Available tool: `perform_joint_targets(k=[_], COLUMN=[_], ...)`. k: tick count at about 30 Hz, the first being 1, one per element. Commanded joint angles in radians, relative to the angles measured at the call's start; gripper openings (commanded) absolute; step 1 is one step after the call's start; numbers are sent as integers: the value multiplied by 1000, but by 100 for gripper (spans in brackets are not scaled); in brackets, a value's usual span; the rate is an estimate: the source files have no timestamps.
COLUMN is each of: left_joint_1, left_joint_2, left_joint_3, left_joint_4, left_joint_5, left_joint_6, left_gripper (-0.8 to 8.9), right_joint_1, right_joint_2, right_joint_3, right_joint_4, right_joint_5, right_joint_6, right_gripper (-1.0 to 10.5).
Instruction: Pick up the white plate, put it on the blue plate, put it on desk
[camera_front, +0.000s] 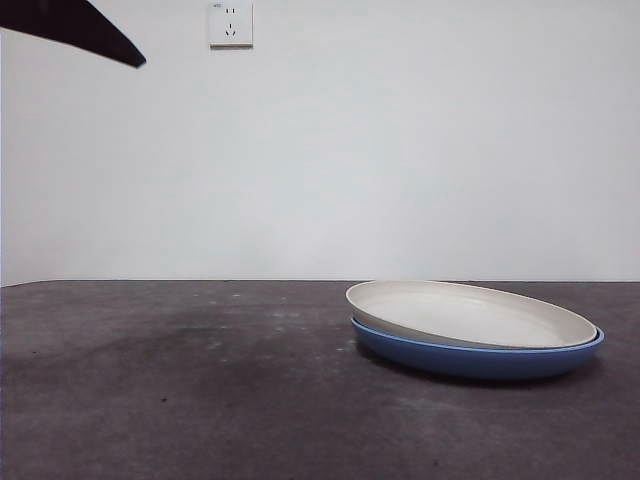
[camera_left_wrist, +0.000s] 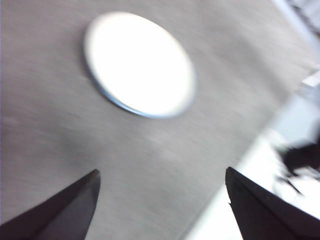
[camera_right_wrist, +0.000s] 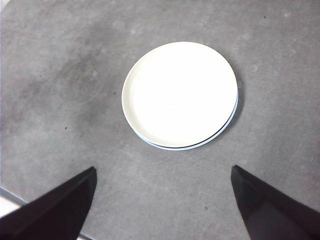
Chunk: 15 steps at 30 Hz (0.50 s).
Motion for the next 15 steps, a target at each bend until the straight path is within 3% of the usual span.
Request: perform_joint_targets(k=[1, 9, 15], left_joint_1=[-5, -5, -5], left_joint_2=[-16, -26, -26], left_joint_3=[9, 9, 9], left_joint_4=[2, 2, 0], left_joint_5=[53, 53, 53], left_joint_6=[60, 60, 64], left_gripper=[401, 401, 401], right_joint_1=[4, 3, 3], right_joint_2=[11, 62, 205], right_joint_3=[19, 19, 13], right_joint_4=[2, 10, 61], right_joint_5=[1, 8, 83], right_joint_6=[14, 58, 65], right_gripper=[430, 430, 430])
